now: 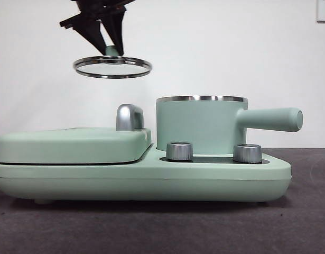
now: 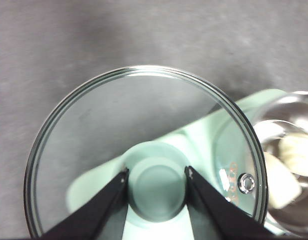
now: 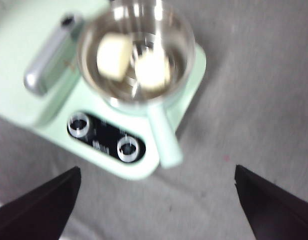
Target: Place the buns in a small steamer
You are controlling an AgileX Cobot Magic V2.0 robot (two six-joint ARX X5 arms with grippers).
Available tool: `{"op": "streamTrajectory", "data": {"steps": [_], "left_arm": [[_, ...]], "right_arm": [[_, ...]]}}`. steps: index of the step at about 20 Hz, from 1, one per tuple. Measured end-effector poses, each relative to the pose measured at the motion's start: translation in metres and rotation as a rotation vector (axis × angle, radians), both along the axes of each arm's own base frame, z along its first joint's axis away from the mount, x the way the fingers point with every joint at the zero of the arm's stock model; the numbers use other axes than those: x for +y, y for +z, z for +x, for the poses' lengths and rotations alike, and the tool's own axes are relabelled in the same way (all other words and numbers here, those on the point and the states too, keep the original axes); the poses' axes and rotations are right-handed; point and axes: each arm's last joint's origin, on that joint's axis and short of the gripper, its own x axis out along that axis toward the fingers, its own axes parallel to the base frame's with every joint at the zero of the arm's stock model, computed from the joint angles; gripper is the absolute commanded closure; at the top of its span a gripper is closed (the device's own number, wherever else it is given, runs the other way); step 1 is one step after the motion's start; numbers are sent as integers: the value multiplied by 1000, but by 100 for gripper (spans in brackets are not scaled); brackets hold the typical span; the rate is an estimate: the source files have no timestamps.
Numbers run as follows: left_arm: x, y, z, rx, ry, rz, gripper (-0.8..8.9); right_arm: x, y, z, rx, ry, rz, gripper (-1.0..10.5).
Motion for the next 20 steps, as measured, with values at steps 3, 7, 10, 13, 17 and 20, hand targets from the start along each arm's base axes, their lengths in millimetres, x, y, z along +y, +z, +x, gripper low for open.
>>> {"op": "streamTrajectory", "data": {"steps": [3,7,10,13,17,20], "left_arm": [[-19,0,-8,3,-43,-4,700],[-44,0,-21,5,-109,-6,700],[-62,0,-31,5,-159,-6,700],[-79,0,-42,1,-208,-9,700],[-99,1,-55,-3,-264,-11,700],[-109,2,-61,-23,-292,-22,702]], "right_arm": [[-18,-25,-35,-32,-1,18,455],[-39,-63,-75,-119,-9,71,455],[-53,-86,-103,-237,-5,137,456],[-67,-100,-134,-339,28,226,456],[-77,-105,-158,-401,101,328,456],[-78,-105,-162,-407,135,359,456]]}}
